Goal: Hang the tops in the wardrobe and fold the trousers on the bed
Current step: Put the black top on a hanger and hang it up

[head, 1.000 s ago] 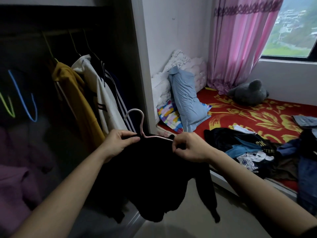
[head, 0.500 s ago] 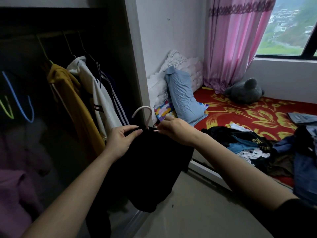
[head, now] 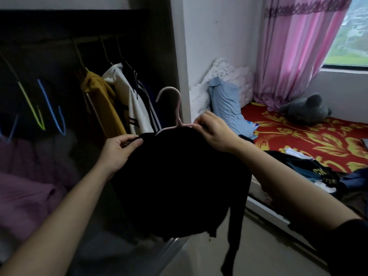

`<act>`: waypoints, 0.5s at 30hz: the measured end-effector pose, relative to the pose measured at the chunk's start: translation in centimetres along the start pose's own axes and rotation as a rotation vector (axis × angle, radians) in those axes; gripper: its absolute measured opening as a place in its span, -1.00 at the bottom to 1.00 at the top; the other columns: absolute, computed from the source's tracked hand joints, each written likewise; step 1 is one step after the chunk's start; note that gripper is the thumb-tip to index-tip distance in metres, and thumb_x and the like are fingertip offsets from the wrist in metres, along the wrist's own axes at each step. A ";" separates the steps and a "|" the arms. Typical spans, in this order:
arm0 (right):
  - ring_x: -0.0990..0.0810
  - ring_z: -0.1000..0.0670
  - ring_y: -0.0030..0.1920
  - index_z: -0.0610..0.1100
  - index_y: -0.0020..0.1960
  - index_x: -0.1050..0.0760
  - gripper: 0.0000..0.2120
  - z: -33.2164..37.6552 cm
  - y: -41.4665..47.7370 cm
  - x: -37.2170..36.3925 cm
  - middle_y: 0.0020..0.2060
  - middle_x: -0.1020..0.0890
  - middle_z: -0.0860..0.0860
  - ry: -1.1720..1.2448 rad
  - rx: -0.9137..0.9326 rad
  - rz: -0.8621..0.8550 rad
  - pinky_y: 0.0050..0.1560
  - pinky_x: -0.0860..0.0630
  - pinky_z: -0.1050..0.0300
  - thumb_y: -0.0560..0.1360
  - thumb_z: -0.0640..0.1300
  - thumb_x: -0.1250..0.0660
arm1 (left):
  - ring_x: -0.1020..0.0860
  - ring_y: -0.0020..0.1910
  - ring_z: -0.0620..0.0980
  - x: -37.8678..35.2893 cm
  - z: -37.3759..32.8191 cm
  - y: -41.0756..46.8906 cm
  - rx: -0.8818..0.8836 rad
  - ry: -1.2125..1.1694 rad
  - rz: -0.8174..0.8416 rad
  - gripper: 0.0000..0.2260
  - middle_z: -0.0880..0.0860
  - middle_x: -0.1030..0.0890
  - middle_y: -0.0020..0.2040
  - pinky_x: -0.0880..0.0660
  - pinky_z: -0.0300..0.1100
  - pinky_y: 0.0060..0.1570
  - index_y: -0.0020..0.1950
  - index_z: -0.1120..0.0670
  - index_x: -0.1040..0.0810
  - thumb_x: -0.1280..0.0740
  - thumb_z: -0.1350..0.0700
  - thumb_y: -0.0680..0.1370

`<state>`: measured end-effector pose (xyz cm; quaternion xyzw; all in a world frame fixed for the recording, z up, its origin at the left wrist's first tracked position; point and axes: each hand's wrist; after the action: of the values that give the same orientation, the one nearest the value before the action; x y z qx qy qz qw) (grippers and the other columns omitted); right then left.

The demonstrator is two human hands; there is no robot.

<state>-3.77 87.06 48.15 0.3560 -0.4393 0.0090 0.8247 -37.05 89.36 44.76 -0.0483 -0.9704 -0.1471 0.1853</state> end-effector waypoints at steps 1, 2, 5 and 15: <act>-0.55 -0.10 -0.09 -0.26 0.00 -0.53 -0.81 0.8 0.9 0.2 -0.10 -0.54 -0.14 -0.003 0.039 0.016 0.01 -0.45 0.08 0.62 -0.12 -0.31 | -0.66 -0.16 -0.23 0.4 0.6 0.2 -0.008 0.019 -0.013 -0.81 -0.11 -0.71 -0.09 -0.50 -0.43 -0.27 0.07 -0.15 -0.69 -0.46 -0.12 0.48; -0.54 -0.06 -0.09 -0.25 0.00 -0.53 -0.82 1.5 1.7 0.3 -0.10 -0.54 -0.11 -0.005 0.081 0.041 0.01 -0.43 0.14 0.63 -0.12 -0.31 | -0.66 -0.16 -0.23 0.6 1.0 0.4 -0.018 0.019 -0.027 -0.78 -0.11 -0.71 -0.09 -0.50 -0.43 -0.27 0.08 -0.15 -0.69 -0.47 -0.15 0.48; -0.49 0.01 -0.11 -0.26 0.01 -0.54 -0.83 2.8 3.5 0.8 -0.10 -0.51 -0.06 0.003 0.151 0.065 -0.01 -0.35 0.24 0.62 -0.14 -0.32 | -0.66 -0.11 -0.22 1.3 1.8 1.1 -0.039 -0.021 -0.085 -0.69 -0.08 -0.72 -0.04 -0.50 -0.43 -0.24 0.12 -0.10 -0.68 -0.48 -0.21 0.45; -0.61 -0.05 -0.09 -0.03 0.03 -0.52 -0.86 4.0 8.9 1.9 -0.12 -0.62 0.01 0.008 0.086 0.113 0.03 -0.53 0.01 0.63 0.02 -0.27 | -0.64 -0.13 -0.21 5.2 -0.5 1.8 -0.128 -0.104 -0.265 -0.84 -0.09 -0.72 -0.10 -0.53 -0.39 -0.16 -0.04 -0.15 -0.73 -0.52 0.10 0.45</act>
<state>-8.36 90.74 56.11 0.3658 -0.4545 0.0758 0.8087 -41.42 91.18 47.60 0.0609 -0.9652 -0.2292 0.1103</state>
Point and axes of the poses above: each hand's wrist, its own y-axis towards the middle knuckle, its own x-axis out of the back of the hand, z = x × y
